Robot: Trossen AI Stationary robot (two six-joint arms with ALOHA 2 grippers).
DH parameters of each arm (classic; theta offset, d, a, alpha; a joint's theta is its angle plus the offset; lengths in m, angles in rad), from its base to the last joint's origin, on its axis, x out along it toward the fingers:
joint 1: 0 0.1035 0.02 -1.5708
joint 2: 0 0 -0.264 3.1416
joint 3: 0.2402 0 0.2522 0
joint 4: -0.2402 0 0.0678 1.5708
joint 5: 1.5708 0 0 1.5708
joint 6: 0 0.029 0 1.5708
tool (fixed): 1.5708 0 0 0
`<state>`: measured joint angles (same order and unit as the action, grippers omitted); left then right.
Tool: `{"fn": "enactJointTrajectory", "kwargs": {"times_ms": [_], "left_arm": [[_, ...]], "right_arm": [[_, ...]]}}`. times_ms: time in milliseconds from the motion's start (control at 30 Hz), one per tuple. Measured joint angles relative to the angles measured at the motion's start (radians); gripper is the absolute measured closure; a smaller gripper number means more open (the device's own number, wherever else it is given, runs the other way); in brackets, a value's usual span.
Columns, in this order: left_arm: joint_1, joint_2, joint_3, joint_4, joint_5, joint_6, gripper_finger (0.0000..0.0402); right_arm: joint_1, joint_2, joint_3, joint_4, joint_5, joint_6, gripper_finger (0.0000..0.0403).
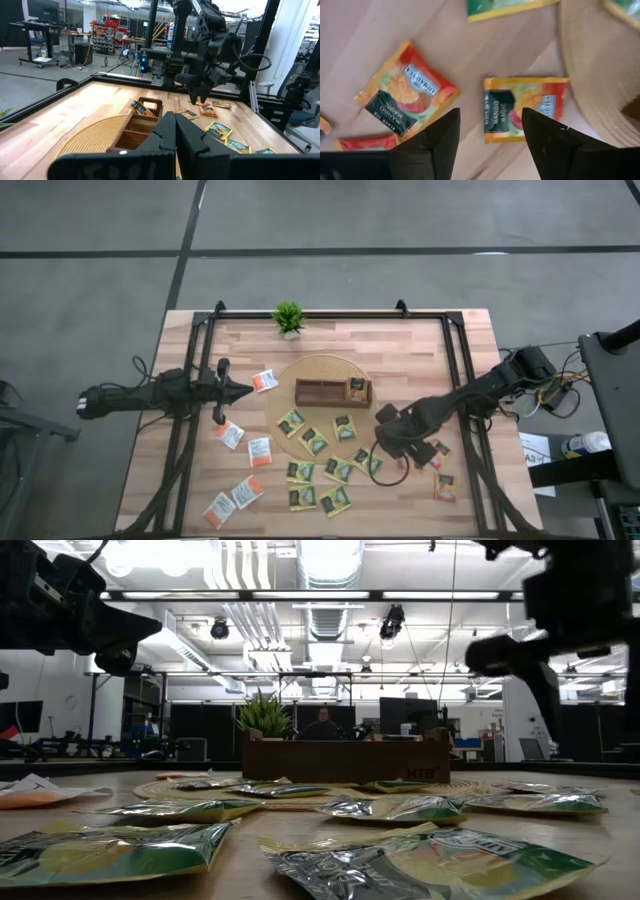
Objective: Pick & Place Tea
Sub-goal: Put the orange tea bag into the right section of the wooden organizer
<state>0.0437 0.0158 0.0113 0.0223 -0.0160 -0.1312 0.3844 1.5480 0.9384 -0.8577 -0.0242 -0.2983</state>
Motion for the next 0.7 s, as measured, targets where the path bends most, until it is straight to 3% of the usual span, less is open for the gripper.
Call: {"fn": "enactJointTrajectory", "kwargs": {"times_ms": [267, 700], "left_arm": [[0.000, 0.000, 0.000, 0.000, 0.000, 0.000, 0.0402], [0.000, 0.000, 0.000, 0.000, 0.000, 0.000, 0.0402]], "right_arm": [[0.019, 0.001, -0.051, 0.069, 0.125, -0.020, 0.0193], [0.023, 0.018, -0.105, 0.122, 0.104, -0.080, 0.0193]]}}
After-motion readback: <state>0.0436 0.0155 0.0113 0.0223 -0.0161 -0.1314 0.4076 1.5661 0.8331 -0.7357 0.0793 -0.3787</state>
